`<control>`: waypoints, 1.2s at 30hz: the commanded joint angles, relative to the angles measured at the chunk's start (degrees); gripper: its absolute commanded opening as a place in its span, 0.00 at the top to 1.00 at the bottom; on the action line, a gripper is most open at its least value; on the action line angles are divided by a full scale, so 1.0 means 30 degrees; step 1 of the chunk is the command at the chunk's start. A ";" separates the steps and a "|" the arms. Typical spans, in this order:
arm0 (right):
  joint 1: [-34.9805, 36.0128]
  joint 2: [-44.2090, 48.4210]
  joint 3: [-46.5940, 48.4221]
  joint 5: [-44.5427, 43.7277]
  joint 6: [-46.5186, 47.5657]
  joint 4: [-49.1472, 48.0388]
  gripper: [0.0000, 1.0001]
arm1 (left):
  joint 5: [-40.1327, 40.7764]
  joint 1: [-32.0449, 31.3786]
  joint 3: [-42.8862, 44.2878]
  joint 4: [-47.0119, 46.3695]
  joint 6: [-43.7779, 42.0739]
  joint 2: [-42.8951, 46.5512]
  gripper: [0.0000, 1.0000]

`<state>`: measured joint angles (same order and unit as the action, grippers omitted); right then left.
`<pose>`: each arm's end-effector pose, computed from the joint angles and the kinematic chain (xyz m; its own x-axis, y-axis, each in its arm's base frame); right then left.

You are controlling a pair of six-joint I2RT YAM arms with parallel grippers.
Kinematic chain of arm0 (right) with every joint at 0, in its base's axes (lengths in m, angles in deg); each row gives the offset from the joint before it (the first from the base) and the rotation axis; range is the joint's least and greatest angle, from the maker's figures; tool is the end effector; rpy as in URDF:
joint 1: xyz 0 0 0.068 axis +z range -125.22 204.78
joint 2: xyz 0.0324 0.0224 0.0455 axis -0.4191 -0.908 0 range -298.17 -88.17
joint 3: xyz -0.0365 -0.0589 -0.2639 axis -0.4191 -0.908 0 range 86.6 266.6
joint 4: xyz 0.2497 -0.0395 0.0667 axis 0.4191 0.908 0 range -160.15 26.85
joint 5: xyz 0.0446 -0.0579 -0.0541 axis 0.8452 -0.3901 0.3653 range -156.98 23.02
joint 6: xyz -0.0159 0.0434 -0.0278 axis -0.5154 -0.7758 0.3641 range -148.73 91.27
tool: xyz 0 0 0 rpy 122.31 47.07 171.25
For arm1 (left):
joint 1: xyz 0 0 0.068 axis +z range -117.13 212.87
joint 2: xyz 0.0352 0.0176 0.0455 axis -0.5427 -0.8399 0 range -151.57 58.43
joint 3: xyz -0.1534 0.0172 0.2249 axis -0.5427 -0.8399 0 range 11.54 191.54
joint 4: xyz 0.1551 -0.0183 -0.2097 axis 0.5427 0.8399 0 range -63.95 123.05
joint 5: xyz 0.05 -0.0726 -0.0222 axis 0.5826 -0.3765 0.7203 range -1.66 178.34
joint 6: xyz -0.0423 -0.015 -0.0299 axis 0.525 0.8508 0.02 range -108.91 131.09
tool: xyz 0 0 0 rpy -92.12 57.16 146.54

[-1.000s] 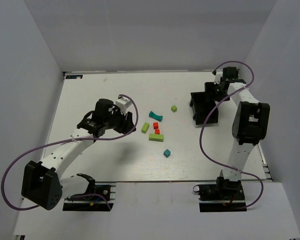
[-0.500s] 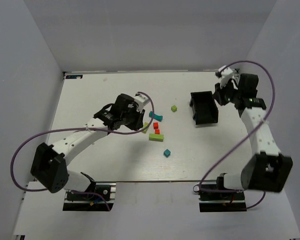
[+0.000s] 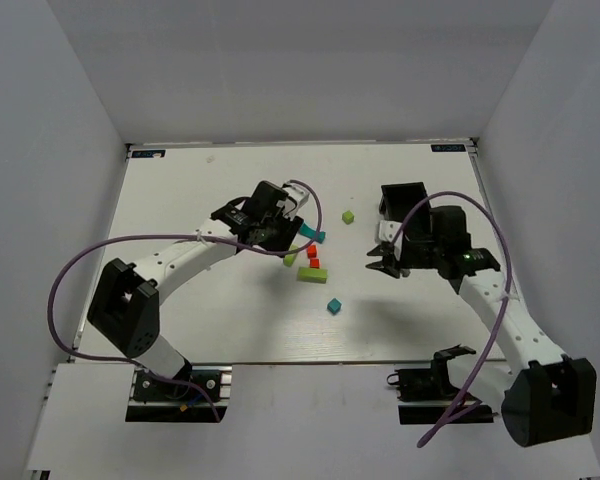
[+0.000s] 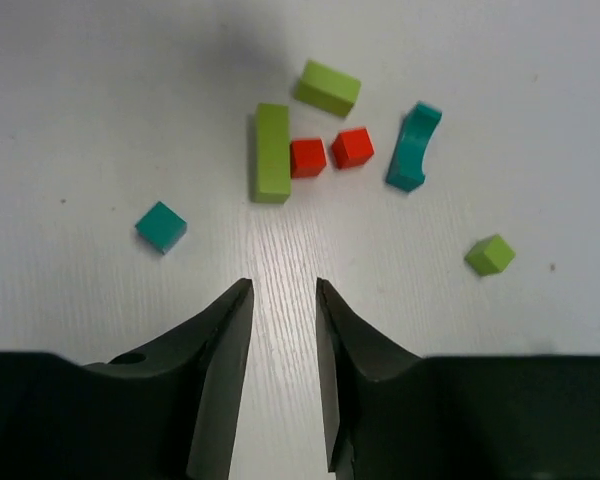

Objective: Build the wood block tower

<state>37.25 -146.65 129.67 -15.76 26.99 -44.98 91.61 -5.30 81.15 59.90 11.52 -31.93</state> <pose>0.1964 0.0719 0.2687 0.2319 -0.4788 -0.8467 -0.9266 0.1563 -0.3421 0.2650 -0.2057 0.2573 -0.6453 0.4977 -0.5796 0.5862 0.8091 0.0421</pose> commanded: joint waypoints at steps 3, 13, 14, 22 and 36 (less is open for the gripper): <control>0.2374 -0.4050 0.1720 -0.6078 -0.6802 -0.4720 0.78 | 0.1370 0.0095 -0.0727 -0.1666 -0.0083 0.2433 0.34; 0.4573 -1.0676 0.8927 -0.9193 -1.1393 -0.2536 0.69 | 0.2280 0.0273 -0.3744 -0.4454 0.0092 0.7207 0.79; 0.4603 -1.0973 0.9225 -0.9077 -1.1484 -0.2356 0.73 | 0.2483 0.0273 -0.3748 -0.4456 0.0092 0.7415 0.71; 0.5977 -1.4226 1.0957 -0.9893 -1.3820 -0.1007 0.89 | 0.2485 0.0273 -0.3719 -0.4338 0.0763 0.7828 0.38; 0.8030 -1.5720 1.0575 -1.2942 -1.8280 -0.1973 0.48 | 0.3042 0.0273 -0.4363 -0.5129 0.1586 0.9117 0.31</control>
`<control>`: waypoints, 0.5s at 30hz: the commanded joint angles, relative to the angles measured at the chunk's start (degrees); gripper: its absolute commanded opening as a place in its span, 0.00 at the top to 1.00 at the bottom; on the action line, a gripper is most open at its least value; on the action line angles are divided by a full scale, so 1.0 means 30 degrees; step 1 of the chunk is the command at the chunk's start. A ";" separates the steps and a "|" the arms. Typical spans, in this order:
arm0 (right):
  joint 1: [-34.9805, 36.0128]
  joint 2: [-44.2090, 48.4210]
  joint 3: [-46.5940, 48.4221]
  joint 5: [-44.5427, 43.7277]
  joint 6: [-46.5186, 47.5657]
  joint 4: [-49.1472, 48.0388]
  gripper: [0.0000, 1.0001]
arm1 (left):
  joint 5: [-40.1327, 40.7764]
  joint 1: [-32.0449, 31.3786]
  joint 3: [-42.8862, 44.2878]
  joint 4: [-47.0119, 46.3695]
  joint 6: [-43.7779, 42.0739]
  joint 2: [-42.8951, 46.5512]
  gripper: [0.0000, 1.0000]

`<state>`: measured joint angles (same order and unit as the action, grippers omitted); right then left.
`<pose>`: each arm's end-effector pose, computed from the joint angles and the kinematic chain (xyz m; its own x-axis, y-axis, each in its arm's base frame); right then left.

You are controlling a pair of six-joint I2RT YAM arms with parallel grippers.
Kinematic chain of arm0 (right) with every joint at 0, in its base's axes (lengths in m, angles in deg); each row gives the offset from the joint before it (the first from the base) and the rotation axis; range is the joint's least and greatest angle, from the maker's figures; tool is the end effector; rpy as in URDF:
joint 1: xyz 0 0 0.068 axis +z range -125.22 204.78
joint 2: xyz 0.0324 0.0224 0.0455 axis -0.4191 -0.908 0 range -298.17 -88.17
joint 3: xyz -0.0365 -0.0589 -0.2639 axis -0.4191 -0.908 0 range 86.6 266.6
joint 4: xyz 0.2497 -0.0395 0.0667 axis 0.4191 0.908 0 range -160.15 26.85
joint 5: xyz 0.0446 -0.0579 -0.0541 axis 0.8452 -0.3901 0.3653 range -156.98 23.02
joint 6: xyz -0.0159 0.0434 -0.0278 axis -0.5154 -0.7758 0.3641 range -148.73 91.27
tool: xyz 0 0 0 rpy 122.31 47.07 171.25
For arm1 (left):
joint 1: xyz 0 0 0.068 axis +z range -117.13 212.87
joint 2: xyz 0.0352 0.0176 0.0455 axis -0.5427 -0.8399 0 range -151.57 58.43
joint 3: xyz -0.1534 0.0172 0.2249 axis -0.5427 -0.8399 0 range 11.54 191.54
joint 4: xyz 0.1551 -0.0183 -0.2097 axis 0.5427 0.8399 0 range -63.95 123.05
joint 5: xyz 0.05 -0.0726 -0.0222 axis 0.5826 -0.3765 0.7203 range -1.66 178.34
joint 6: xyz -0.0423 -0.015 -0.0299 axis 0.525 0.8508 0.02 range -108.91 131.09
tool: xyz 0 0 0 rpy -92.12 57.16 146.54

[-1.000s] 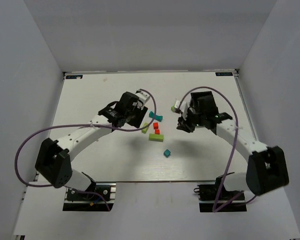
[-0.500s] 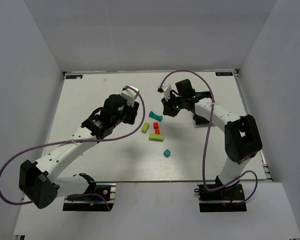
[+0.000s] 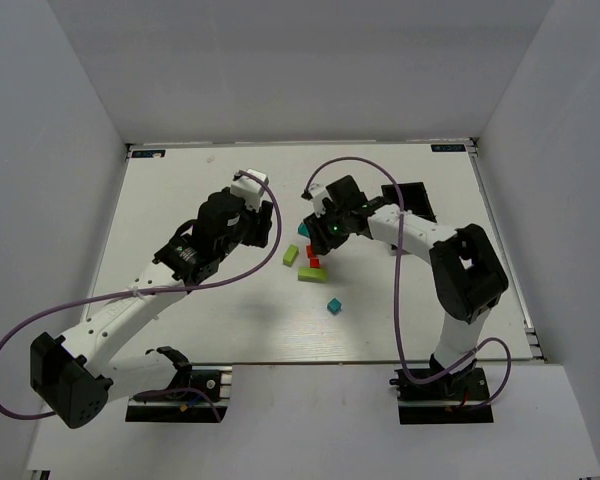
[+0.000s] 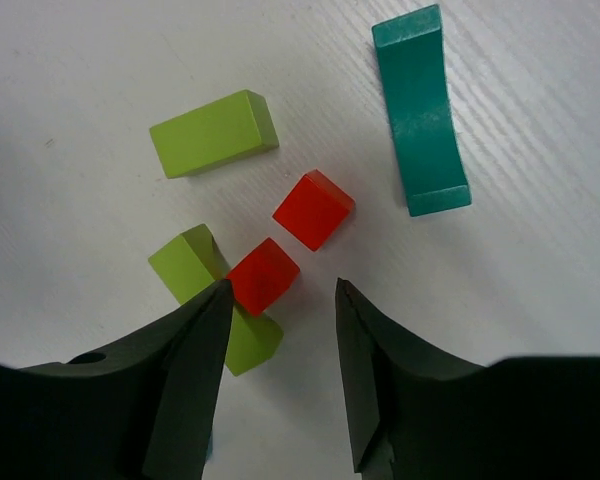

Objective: Build the wood block tower

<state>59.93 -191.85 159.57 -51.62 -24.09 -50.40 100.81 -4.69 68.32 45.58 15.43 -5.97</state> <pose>0.3157 0.2339 0.2130 -0.5723 -0.4985 -0.6511 -0.7419 0.6531 0.1520 0.2057 -0.1484 0.3287 -0.3942 0.2099 -0.8947 0.4143 0.9096 0.0309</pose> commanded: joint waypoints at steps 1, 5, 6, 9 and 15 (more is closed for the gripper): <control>0.0556 -0.0713 0.0667 -0.0929 -0.1255 -0.0080 0.48 | -0.0026 0.0069 -0.0087 -0.0357 0.0282 0.0461 0.31; 0.1083 -0.1153 0.0843 -0.1163 -0.1372 -0.0049 0.42 | -0.0201 0.0069 -0.0087 -0.0357 0.0282 0.0461 0.31; 0.1200 -0.1269 0.0843 -0.1192 -0.1401 -0.0049 0.42 | -0.0201 0.0069 -0.0087 -0.0531 0.0282 0.0461 0.31; 0.1347 -0.1388 0.0901 -0.1718 -0.1402 -0.0283 0.42 | -0.0201 0.0069 -0.0087 -0.0533 0.0282 0.0461 0.31; 0.1493 -0.2205 0.1428 -0.2245 -0.1402 -0.0344 0.42 | -0.0201 0.0069 -0.0087 -0.0533 0.0282 0.0461 0.31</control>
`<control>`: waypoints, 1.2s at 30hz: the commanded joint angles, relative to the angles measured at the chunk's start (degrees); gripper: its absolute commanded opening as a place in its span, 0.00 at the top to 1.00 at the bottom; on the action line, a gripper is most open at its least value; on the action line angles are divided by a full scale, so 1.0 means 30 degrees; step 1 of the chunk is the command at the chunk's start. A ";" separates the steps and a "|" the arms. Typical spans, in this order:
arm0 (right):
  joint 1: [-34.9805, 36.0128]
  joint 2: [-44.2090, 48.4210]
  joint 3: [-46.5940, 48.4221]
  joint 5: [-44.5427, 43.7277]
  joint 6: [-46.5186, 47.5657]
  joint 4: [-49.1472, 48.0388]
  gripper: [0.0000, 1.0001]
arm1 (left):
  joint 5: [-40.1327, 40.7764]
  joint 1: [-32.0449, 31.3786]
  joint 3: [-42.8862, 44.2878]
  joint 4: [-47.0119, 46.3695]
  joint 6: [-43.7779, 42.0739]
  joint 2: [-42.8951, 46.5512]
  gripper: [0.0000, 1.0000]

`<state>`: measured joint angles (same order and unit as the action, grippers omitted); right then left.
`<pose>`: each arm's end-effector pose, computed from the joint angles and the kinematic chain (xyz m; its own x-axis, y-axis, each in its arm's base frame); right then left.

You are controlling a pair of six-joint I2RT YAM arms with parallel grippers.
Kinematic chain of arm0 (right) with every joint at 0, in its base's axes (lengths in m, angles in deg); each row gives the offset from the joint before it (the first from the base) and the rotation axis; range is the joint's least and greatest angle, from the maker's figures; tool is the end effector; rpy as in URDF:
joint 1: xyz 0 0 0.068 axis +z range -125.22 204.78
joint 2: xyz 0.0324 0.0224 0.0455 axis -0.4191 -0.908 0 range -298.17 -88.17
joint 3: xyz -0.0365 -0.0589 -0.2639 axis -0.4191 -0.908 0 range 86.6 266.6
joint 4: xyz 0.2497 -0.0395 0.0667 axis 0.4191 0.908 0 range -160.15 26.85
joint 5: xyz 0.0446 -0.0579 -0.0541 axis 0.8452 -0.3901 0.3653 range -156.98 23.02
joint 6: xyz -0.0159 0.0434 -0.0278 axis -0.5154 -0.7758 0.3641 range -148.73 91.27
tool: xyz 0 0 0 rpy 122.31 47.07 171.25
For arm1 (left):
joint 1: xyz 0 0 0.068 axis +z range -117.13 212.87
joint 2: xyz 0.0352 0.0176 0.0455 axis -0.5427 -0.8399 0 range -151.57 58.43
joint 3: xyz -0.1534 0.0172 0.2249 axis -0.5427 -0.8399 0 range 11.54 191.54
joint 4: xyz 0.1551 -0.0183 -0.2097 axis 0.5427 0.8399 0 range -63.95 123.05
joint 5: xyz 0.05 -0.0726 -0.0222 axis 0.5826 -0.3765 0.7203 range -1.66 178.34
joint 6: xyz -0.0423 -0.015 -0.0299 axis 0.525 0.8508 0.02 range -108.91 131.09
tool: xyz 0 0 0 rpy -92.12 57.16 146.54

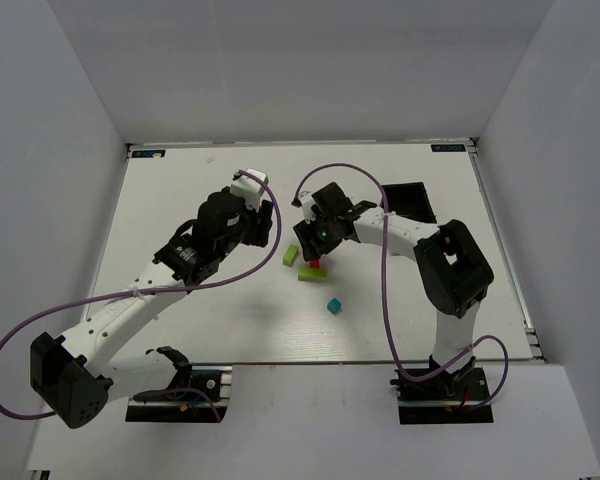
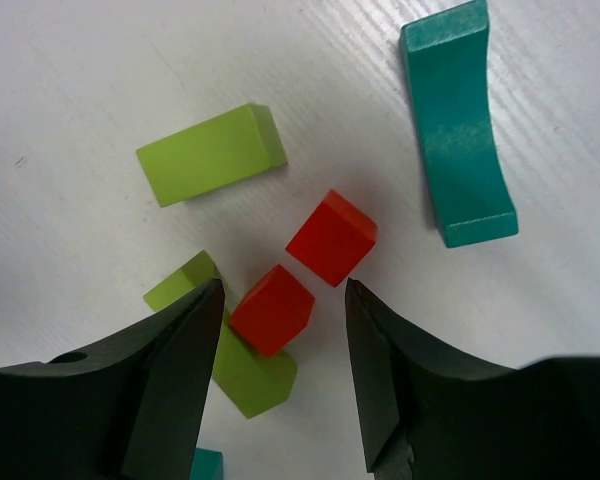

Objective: Build the wood block tower

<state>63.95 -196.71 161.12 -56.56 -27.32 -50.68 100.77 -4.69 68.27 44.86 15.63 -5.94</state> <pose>0.3103 0.2612 0.1889 -0.6055 -0.5247 -0.5984 -0.7199 0.6817 0.1306 0.2061 -0.1488 0.3298 -0.3870 0.2001 -0.9001 0.4133 0.9103 0.0246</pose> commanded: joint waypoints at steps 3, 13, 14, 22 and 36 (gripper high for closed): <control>0.0154 -0.1203 0.1526 -0.1009 -0.0323 -0.0072 0.42 | -0.0187 0.0069 -0.0072 -0.0293 0.0217 0.0454 0.31; 0.0241 -0.1412 0.1791 -0.1128 0.0055 -0.0188 0.64 | -0.0187 0.0069 -0.0072 -0.0293 0.0041 0.0454 0.31; 0.0270 -0.1411 0.1732 -0.1128 0.0173 -0.0247 0.66 | -0.0187 0.0069 -0.0072 -0.0293 0.0041 0.0454 0.31; 0.0680 -0.1499 0.1966 0.1064 0.2690 -0.0482 0.73 | -0.0013 0.0069 -0.0072 -0.0293 0.0041 0.0454 0.31; 0.1794 -0.2814 0.3983 0.3557 0.5798 0.0395 0.67 | 0.1539 0.0069 -0.0629 -0.0643 0.0215 0.1799 0.30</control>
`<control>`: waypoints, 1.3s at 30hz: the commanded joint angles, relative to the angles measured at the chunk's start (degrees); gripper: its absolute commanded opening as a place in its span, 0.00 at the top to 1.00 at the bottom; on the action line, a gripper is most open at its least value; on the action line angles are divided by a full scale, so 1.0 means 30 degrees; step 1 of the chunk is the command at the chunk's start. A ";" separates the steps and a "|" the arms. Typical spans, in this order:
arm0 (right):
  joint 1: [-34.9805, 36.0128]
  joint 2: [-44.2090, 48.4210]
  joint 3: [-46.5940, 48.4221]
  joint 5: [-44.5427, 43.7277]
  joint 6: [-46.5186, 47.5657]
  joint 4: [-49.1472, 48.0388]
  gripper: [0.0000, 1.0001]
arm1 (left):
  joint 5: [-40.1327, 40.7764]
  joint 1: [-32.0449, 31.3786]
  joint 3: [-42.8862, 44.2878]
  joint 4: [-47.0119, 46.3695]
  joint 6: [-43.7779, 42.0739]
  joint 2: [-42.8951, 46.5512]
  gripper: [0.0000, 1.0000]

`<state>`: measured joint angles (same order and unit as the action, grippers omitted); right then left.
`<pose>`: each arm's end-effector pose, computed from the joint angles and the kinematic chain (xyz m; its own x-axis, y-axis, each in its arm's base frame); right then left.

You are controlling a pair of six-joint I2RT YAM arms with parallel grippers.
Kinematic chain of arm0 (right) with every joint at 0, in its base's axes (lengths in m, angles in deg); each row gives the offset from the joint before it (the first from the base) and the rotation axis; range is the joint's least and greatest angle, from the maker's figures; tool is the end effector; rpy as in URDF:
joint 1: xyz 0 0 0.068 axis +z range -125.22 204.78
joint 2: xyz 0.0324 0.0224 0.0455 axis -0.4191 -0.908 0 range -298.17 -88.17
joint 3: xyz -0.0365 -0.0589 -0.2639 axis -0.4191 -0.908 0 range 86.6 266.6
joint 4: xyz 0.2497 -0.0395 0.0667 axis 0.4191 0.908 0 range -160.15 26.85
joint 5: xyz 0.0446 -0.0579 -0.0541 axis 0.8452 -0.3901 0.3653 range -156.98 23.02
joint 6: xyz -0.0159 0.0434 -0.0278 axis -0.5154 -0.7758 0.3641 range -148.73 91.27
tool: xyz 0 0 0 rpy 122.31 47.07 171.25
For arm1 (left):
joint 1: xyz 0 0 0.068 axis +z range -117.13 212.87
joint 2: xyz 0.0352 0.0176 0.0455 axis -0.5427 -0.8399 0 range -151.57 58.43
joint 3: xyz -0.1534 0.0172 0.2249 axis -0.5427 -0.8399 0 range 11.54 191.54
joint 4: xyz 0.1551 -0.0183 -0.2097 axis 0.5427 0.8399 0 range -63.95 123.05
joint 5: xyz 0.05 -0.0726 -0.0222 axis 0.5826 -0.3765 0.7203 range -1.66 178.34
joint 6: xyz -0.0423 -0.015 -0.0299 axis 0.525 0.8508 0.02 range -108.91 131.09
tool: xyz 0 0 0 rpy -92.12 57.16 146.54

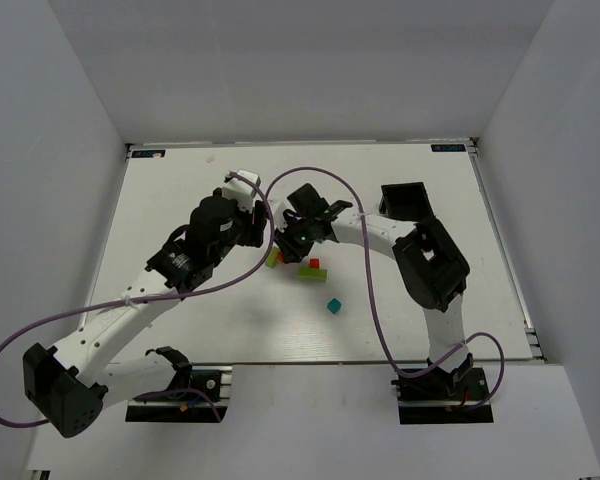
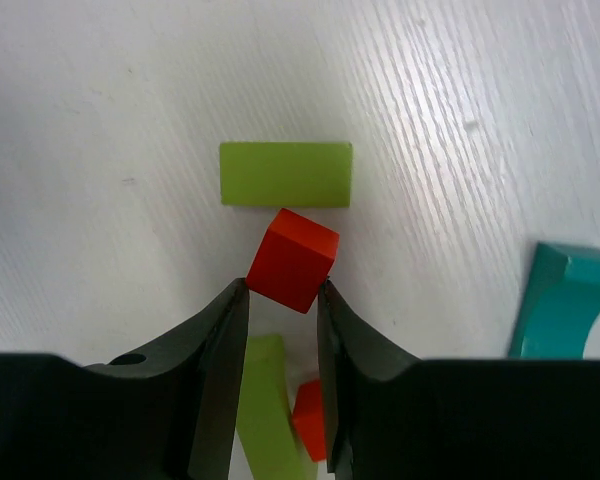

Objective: Build the wood block tower

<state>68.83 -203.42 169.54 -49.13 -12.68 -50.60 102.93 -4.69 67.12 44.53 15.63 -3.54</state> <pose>0.3075 0.3127 0.1872 -0.3225 -0.6783 -0.6602 -0.9231 0.3797 0.0608 0.1993 -0.1419 0.3331 -0.3647 0.1838 -0.9128 0.3812 0.9239 0.0337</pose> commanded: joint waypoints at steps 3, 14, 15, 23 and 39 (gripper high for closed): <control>0.0315 -0.0873 0.1651 0.1112 0.1064 0.0805 0.67 | 0.1026 0.0069 -0.0418 -0.0709 0.0217 0.1467 0.30; 0.0169 -0.1634 0.2530 -0.1023 0.3493 0.2534 0.61 | 0.1201 0.0069 -0.0594 -0.0887 0.0217 0.1821 0.30; 0.0169 -0.1693 0.2588 -0.1027 0.3670 0.2652 0.61 | 0.1201 0.0069 -0.0594 -0.0887 0.0217 0.1821 0.30; 0.0286 -0.1898 0.3231 -0.1320 0.6539 0.3880 0.58 | 0.1201 0.0069 -0.0594 -0.0887 0.0217 0.1996 0.30; 0.0170 -0.1899 0.3614 0.0231 0.7688 0.4704 0.42 | 0.1026 0.0069 -0.0594 -0.1062 0.0217 0.1996 0.30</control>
<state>69.44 -208.66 178.00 -50.90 11.52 -37.09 105.80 -4.69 65.48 42.28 15.65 0.92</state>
